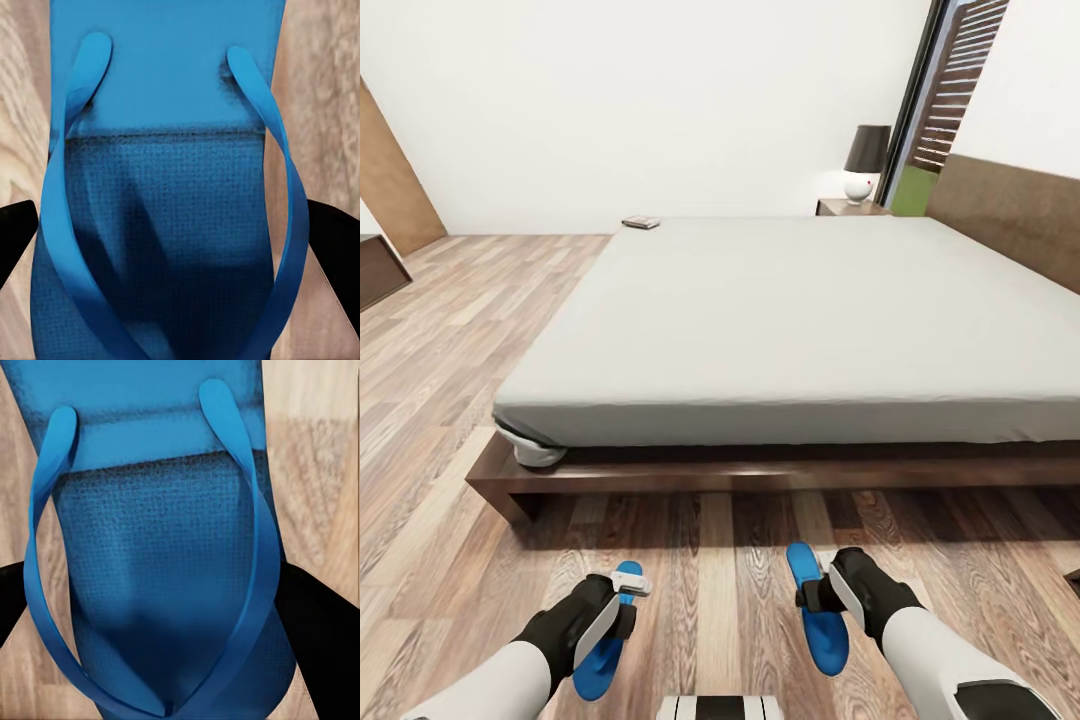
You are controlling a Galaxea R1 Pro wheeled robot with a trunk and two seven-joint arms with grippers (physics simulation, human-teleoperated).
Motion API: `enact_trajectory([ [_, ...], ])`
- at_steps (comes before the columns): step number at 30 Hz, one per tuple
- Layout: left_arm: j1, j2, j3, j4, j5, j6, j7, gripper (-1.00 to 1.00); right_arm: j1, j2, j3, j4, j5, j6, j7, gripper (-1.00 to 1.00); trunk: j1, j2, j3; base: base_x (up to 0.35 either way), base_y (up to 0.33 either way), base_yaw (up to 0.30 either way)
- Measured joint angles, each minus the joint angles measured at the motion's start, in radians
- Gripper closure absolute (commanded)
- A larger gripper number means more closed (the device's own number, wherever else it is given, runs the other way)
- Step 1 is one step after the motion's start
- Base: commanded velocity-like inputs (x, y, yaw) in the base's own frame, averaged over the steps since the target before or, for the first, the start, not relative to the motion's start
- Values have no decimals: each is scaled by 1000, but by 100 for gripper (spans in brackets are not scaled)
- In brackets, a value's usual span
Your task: In the bedroom, move the book from the bed onto either nightstand, and place the two sandals side by side next to the bed.
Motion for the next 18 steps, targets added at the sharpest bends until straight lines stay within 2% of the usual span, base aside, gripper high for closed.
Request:
enact_trajectory([
  [6, 0, 0, -2, -1, -1, -1, 0, 100, 0, 1, 1, 0, 0, -1, 0, 100, 0, 0, 0, 49, 1, 0],
  [14, 0, 0, -3, -1, -2, -2, 0, 100, 0, 2, 3, 0, 0, -2, 1, 100, 0, 0, 0, 119, 74, 0],
  [18, 0, 0, -4, -1, -3, -3, -1, 100, 0, 10, 8, -2, 0, -2, 0, 100, 0, 0, 0, 25, 14, 0],
])
